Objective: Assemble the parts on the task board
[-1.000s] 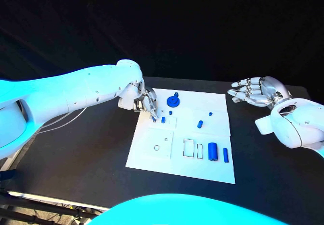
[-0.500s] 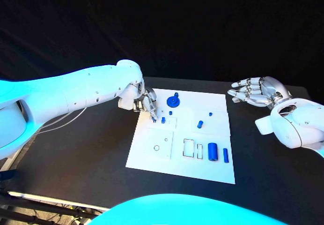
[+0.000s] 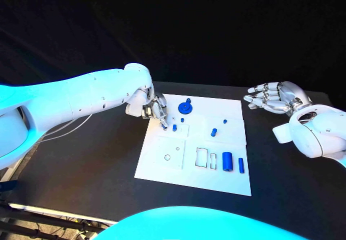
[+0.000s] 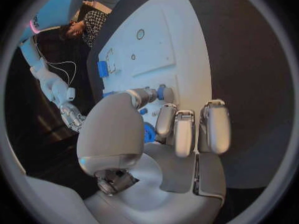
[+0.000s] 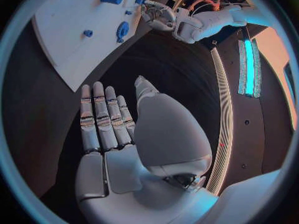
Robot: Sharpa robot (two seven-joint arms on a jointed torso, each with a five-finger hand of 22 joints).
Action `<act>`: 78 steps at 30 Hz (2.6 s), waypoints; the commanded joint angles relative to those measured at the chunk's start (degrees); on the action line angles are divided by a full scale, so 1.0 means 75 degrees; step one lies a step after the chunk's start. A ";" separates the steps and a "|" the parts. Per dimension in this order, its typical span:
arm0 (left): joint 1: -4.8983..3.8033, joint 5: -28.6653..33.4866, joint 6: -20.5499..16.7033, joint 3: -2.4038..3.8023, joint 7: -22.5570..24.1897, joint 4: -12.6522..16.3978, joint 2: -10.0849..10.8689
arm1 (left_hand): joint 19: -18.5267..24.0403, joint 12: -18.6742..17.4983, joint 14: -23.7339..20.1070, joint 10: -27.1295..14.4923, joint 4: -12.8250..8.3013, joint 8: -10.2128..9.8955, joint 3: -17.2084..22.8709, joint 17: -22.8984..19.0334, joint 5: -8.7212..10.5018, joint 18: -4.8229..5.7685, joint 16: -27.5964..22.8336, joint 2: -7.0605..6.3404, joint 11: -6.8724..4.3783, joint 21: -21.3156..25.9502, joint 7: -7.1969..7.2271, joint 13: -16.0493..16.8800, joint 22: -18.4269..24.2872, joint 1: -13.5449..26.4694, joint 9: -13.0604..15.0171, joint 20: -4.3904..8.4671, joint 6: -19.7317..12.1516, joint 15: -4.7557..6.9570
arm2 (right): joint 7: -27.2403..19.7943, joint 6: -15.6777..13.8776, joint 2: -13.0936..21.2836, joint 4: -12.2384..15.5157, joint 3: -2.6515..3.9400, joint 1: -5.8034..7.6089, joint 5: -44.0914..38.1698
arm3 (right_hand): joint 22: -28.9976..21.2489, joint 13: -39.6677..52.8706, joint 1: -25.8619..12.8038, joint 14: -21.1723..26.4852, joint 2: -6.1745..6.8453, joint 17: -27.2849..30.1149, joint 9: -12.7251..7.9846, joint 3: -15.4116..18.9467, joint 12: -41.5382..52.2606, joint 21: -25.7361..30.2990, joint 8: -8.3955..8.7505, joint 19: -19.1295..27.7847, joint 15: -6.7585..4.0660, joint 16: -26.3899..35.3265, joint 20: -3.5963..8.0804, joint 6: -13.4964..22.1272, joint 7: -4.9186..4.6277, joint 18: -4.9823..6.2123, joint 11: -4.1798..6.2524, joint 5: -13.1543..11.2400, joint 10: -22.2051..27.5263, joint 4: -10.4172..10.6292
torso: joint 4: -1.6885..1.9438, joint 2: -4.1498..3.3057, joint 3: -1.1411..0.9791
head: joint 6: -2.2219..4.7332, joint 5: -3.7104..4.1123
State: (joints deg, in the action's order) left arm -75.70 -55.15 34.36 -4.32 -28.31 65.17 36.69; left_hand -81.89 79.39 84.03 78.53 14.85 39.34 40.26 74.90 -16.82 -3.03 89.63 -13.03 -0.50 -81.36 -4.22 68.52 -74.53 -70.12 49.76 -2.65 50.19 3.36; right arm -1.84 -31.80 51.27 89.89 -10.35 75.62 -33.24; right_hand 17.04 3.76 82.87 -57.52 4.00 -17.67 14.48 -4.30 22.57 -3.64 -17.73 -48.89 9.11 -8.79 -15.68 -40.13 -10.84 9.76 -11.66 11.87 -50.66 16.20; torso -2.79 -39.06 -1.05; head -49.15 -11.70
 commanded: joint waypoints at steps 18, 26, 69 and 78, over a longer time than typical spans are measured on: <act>0.0006 0.0069 0.0161 0.0002 0.0098 0.0134 0.0028 | -0.0043 0.0032 0.0796 0.0076 -0.1788 0.0026 0.1747 0.2013 -0.0027 -0.0057 0.0050 0.0074 -0.0009 -0.0040 0.0064 0.0025 -0.0020 0.0017 0.0012 -0.0006 0.0031 0.0042 | -0.0045 0.0144 -0.0005 -0.0008 0.0002 -0.0009 -0.0035 | -0.0025 -0.0011 -0.0017 -0.0037 -0.0065 0.0021 -0.0014 0.0020 0.0035 -0.0002 -0.0027 0.0053 -0.0005 0.0028 -0.0003 0.0030 -0.0639 0.0098 -0.0017 -0.0026 0.0068 -0.0019 | -0.0005 -0.0001 -0.0005 | -0.0002 -0.0028; 0.0011 0.0068 0.0134 0.0002 0.0080 0.0145 0.0046 | -0.0043 0.0032 0.0796 0.0076 -0.1788 0.0026 0.1747 0.2013 -0.0027 -0.0057 0.0050 0.0074 -0.0009 -0.0040 0.0064 0.0025 -0.0020 0.0017 0.0012 -0.0006 0.0031 0.0042 | -0.0046 0.0150 -0.0006 -0.0010 0.0002 -0.0010 -0.0035 | -0.0025 -0.0011 -0.0017 -0.0037 -0.0065 0.0021 -0.0014 0.0020 0.0035 -0.0002 -0.0027 0.0053 -0.0005 0.0028 -0.0003 0.0030 -0.0639 0.0098 -0.0017 -0.0026 0.0068 -0.0019 | 0.0003 0.0002 -0.0002 | -0.0002 -0.0022; 0.0061 -0.0066 -0.0156 -0.0009 -0.0121 0.0191 -0.0020 | -0.0040 0.0054 0.0796 0.0112 -0.1797 -0.0009 0.1752 0.2013 -0.0050 -0.0058 0.0050 0.0069 -0.0008 -0.0039 0.0061 0.0076 -0.0018 0.0075 0.0012 -0.0001 0.0067 0.0045 | -0.0044 0.0156 0.0024 0.0025 0.0002 -0.0014 -0.0035 | -0.0040 -0.0011 -0.0017 -0.0034 -0.0064 0.0029 -0.0019 0.0021 0.0034 -0.0001 -0.0027 0.0055 -0.0002 0.0037 -0.0004 0.0035 -0.0642 0.0097 -0.0019 -0.0026 0.0075 -0.0020 | -0.0008 -0.0002 -0.0007 | -0.0019 0.0003; 0.0074 0.0004 -0.0318 -0.0015 -0.0240 0.0194 -0.0043 | -0.0051 0.0062 0.0796 0.0137 -0.1773 -0.0031 0.1730 0.2013 -0.0098 -0.0052 0.0050 0.0064 -0.0001 -0.0050 0.0052 0.0096 -0.0041 0.0171 0.0020 -0.0002 0.0090 0.0040 | -0.0042 0.0154 0.0035 0.0038 0.0002 -0.0014 -0.0035 | -0.0040 -0.0011 -0.0017 -0.0034 -0.0064 0.0029 -0.0019 0.0021 0.0034 -0.0001 -0.0027 0.0055 -0.0002 0.0037 -0.0004 0.0035 -0.0642 0.0097 -0.0019 -0.0026 0.0075 -0.0020 | -0.0004 -0.0002 -0.0011 | -0.0020 0.0011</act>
State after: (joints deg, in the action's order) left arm -75.43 -55.71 33.41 -4.31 -29.54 66.42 36.68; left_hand -81.89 79.60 84.03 79.36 14.85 39.39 40.26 74.90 -17.31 -3.03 89.62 -12.75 -0.51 -81.36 -4.08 69.24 -74.77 -69.38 49.82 -2.65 50.70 3.36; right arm -1.77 -31.42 51.51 90.03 -10.35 75.54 -33.24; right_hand 16.79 3.73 82.87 -57.52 4.00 -17.51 14.39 -4.30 22.57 -3.64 -17.73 -48.89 9.10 -8.79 -15.68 -40.13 -10.83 9.75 -11.87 11.87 -50.45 16.20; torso -2.83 -39.08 -1.12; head -49.31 -11.66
